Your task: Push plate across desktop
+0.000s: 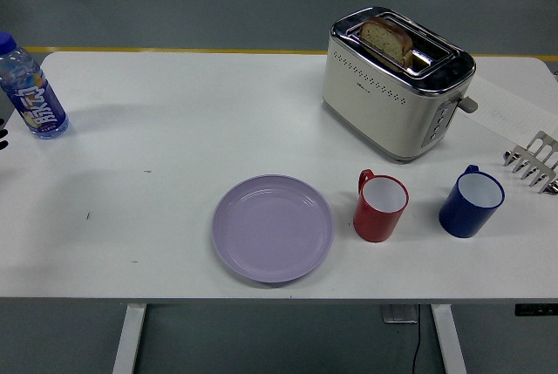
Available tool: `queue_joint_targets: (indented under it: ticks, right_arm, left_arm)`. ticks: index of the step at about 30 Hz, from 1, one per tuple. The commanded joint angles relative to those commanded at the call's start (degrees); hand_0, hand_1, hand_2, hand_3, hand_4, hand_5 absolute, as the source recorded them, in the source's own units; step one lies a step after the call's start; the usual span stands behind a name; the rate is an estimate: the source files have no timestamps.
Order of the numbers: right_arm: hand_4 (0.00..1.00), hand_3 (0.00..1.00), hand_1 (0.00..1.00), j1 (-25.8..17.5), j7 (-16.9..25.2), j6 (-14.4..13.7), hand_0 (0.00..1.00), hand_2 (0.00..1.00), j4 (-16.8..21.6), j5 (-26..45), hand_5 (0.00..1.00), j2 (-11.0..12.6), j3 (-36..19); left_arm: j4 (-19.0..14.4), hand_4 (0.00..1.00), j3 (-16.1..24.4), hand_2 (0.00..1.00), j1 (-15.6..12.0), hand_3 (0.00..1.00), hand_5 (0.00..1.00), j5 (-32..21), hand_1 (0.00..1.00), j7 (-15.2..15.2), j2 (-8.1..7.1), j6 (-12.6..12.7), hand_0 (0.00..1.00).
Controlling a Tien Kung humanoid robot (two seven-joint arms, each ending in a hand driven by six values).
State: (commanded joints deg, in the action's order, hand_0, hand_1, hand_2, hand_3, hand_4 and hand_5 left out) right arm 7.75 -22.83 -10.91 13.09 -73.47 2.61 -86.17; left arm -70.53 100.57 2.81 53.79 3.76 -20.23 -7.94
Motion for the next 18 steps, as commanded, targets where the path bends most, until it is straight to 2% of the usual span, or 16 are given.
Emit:
queue_joint_targets:
  ticks: [18]
  right_arm:
    - [0.444,0.729,0.591,0.2,0.2,-0.1,0.638,0.655,-0.1,0.2,0.511,0.1,0.1]
  left_arm:
    - [0.3,0.556,0.6,0.73,0.2,0.718,0.998,-0.2,0.749,0.3,-0.19,0.7,0.76]
